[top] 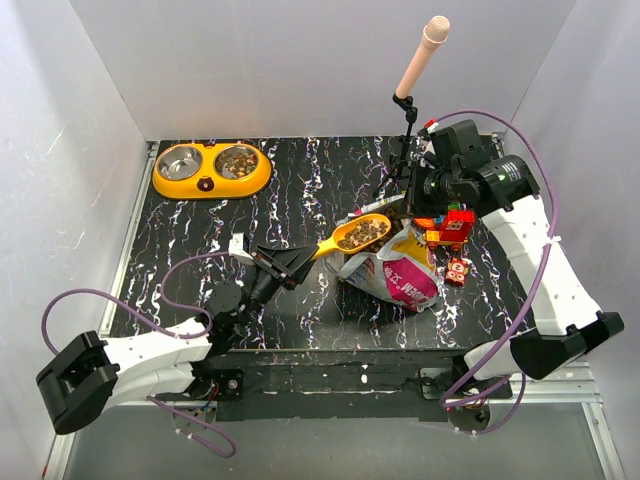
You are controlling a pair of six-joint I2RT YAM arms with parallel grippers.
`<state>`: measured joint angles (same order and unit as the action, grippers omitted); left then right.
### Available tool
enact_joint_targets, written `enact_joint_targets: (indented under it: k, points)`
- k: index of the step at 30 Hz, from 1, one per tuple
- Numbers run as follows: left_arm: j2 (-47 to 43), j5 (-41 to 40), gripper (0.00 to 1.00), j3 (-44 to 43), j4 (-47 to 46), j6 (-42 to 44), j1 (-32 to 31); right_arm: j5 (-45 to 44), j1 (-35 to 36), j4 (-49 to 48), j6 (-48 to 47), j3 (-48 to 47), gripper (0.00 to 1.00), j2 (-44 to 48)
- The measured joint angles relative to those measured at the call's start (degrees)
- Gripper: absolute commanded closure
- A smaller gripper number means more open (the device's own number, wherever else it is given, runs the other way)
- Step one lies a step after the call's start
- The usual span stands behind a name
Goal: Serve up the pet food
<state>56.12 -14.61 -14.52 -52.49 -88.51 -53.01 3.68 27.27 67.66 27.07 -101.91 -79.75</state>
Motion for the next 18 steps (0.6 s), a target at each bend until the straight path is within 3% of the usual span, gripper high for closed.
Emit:
enact_joint_targets:
  k: [6,12,18]
  points:
    - [-3.1,0.0,1.0,1.0,0.7,0.3,0.0,0.2,0.1,0.0,0.2,0.0,0.99,0.0]
    - [-19.5,-1.1,1.0,-1.4,16.2,2.1,0.1,0.4,0.1,0.0,0.2,0.0,0.99,0.0]
    - [-25.2,-4.4,1.0,-11.0,30.1,4.9,0.3,1.0,0.1,0.3,0.2,0.0,0.99,0.0]
